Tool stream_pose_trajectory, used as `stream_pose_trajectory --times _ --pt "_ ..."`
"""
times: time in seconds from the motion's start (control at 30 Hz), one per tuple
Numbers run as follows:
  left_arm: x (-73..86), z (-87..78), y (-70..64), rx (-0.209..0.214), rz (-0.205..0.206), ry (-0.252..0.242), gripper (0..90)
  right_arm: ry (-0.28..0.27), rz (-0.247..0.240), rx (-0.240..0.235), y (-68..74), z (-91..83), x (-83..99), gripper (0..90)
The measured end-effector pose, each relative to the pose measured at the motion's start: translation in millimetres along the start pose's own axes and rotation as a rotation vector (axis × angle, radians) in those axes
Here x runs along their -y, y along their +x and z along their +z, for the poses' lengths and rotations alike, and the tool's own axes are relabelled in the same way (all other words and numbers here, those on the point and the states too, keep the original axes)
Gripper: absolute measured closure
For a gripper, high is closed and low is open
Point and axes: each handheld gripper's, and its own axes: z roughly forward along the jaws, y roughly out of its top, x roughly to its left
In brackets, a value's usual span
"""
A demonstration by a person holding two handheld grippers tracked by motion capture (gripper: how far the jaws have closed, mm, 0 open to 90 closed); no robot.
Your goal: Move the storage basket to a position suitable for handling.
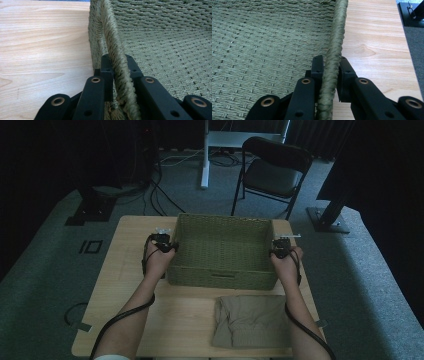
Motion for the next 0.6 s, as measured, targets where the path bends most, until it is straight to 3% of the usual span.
stream_pose_trajectory --times 0.6 --pt "3.9 3.3 -31.3 -0.004 -0.011 -0.002 81.3 -0.001 -0.021 -0.007 -29.9 -4.8 4.5 78.5"
